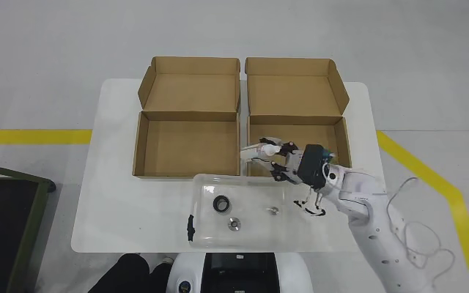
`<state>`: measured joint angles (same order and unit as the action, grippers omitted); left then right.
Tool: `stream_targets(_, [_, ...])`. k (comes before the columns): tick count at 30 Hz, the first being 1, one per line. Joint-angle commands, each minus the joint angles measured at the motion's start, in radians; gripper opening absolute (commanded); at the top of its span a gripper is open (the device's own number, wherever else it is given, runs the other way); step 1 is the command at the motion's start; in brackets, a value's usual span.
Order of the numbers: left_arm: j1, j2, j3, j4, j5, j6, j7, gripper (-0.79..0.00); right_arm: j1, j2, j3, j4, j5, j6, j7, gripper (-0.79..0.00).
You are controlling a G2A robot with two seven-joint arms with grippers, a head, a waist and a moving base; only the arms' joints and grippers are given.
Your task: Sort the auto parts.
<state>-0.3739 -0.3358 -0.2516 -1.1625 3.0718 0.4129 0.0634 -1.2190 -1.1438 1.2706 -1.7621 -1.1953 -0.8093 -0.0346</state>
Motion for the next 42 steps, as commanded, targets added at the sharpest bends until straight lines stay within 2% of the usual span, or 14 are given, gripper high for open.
stream_targets(1, [0.000,0.000,0.000,0.000,0.000,0.000,0.000,0.000,0.012,0.001,0.003,0.023,-0.003,0.015,0.031,-0.785])
stream_targets(12, [0.000,0.000,0.000,0.000,0.000,0.000,0.000,0.000,0.085,0.000,-0.028,0.130,-0.055,0.074,0.180,-0.785])
stream_targets(28, [0.000,0.000,0.000,0.000,0.000,0.000,0.000,0.000,0.157,-0.011,-0.100,0.242,-0.118,0.154,0.232,-0.785])
stream_targets(33, [0.000,0.000,0.000,0.000,0.000,0.000,0.000,0.000,0.171,-0.014,-0.115,0.260,-0.111,0.159,0.256,-0.597])
stream_targets(39, [0.000,0.000,0.000,0.000,0.000,0.000,0.000,0.000,0.178,-0.015,-0.123,0.270,-0.101,0.163,0.278,-0.517])
stream_targets(42, [0.000,0.000,0.000,0.000,0.000,0.000,0.000,0.000,0.179,-0.015,-0.126,0.273,-0.095,0.165,0.288,-0.403])
